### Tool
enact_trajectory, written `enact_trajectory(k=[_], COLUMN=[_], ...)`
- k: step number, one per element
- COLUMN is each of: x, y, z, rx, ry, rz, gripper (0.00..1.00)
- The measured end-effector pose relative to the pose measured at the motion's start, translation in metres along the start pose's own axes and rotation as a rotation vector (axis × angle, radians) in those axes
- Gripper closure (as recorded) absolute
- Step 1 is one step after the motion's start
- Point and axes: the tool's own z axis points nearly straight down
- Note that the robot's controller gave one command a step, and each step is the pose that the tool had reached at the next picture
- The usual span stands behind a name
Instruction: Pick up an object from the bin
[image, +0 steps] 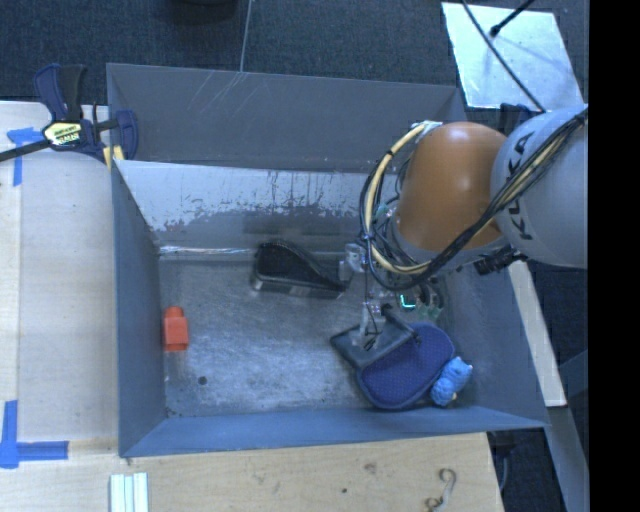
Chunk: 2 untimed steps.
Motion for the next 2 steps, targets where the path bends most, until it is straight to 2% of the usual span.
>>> enact_trajectory(k=[1,2], x=[0.0187,0.0171], y=[-0.0477,-0.0470], z=[0.0758,0.0742], rx=[-0.001,-0.001], ry=[-0.001,-0.007], rz=[-0.004,-0.004], gripper=[0.00,0.00])
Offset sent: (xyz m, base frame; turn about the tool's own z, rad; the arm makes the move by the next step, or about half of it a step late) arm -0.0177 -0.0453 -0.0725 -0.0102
